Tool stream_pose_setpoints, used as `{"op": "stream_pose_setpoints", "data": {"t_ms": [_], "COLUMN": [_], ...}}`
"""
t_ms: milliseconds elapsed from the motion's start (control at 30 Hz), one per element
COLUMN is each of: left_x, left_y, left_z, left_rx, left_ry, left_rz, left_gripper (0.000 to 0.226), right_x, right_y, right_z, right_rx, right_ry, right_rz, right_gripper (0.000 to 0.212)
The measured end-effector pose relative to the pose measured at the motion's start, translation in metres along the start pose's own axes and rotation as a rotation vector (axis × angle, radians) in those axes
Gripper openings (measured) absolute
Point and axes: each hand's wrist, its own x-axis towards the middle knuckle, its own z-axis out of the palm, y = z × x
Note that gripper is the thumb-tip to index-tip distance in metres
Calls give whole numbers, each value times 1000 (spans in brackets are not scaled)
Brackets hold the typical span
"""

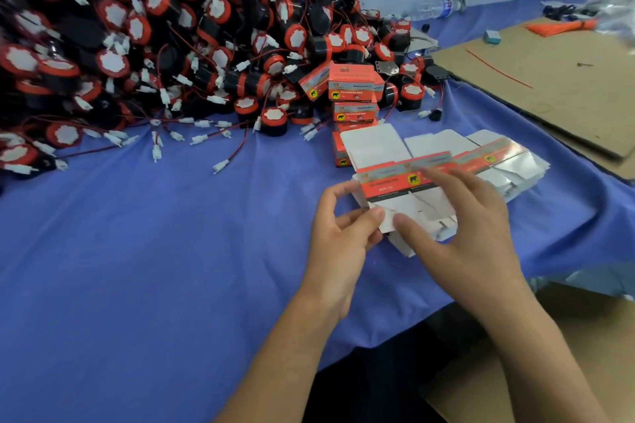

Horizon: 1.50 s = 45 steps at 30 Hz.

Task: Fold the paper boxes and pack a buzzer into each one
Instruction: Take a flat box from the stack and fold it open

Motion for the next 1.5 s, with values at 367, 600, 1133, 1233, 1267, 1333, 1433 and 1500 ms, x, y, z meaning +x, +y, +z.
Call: {"op": "stream_pose_setpoints", "data": {"t_ms": [367,600,1133,1233,1267,1333,1433,1500], "left_x": [-74,-136,-176,-179,-181,-185,-187,-188], "left_y": [41,47,31,37,39,45,53,57], "left_z": [-102,-183,-252,-244,-242,-239,-235,-236], "left_rx": [282,575,820,776,775,795,858,799], "left_ry": [290,583,588,460,404,339,405,477], "left_rz": [326,376,226,304,314,331,464,575], "left_gripper": [54,64,72,87,94,106,100,78], "right_x": [-12,-47,-100,-108,-109,-111,-112,-111], "right_y": [-56,-117,-162,-168,-169,-173,-174,-171], "right_z": [34,103,163,156,153,147,139,133], "right_rx": [238,132,539,820,906,999,1031,1050], "right_ry": [-296,-566,-934,-1098,-1130,-1143,-1131,-1161], "right_rz": [-248,-377,-80,86,150,253,381,420], "right_gripper": [88,83,58,51,51,55,56,61]}}
